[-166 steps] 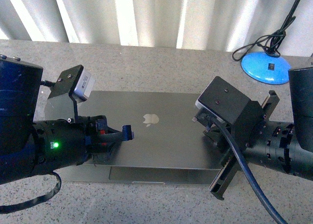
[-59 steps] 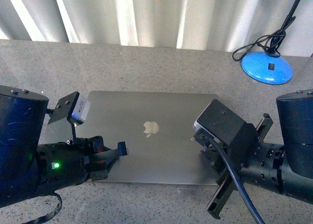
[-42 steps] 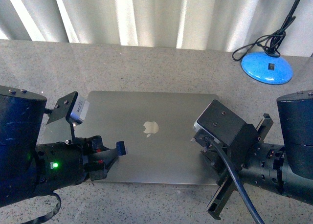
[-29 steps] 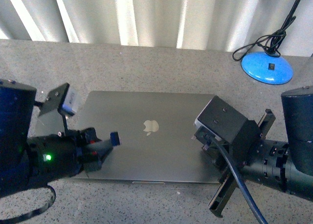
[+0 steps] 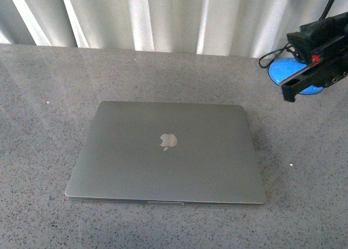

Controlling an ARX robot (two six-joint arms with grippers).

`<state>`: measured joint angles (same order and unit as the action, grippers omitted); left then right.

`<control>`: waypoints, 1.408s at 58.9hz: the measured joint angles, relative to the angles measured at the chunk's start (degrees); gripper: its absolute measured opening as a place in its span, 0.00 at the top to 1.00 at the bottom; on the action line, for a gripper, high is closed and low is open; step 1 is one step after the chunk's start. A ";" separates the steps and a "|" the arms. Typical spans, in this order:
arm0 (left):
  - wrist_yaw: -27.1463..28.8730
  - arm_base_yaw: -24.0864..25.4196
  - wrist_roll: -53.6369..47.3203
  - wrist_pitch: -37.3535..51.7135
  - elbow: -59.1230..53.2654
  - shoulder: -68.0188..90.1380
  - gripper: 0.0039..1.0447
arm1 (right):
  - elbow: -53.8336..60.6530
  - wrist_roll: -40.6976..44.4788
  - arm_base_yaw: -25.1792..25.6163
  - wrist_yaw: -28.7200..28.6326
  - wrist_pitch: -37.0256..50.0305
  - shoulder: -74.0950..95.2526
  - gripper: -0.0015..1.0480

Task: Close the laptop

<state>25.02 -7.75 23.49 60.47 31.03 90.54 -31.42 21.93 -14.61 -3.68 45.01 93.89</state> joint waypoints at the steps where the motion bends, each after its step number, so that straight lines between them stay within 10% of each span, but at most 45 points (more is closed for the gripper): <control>1: 0.04 0.07 -0.11 0.00 -0.02 -0.13 0.78 | -0.02 -0.42 0.24 0.11 -0.20 -0.39 0.76; 8: -1.22 -0.07 -0.90 -0.11 -0.44 0.20 0.56 | -0.04 -2.38 0.48 0.17 -0.55 -0.66 0.52; 13: -14.80 1.68 -9.92 0.09 -3.48 -1.86 0.70 | 0.11 -3.98 0.20 1.86 0.74 -0.42 0.41; 18: -19.80 2.60 -17.35 0.48 -8.04 -5.84 0.86 | 4.96 -11.96 0.13 14.19 17.31 -0.13 0.57; 33: -23.45 5.01 -22.25 1.07 -17.46 -15.15 0.97 | 16.09 -18.51 4.66 12.41 21.42 -11.21 0.99; 83: -24.98 7.67 -23.04 -23.43 -29.90 -52.41 0.97 | 29.79 -21.16 14.47 3.63 -5.44 -52.89 0.99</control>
<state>0.03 -0.08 0.45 37.04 1.13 38.13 -1.63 0.78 -0.14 -0.05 39.57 40.99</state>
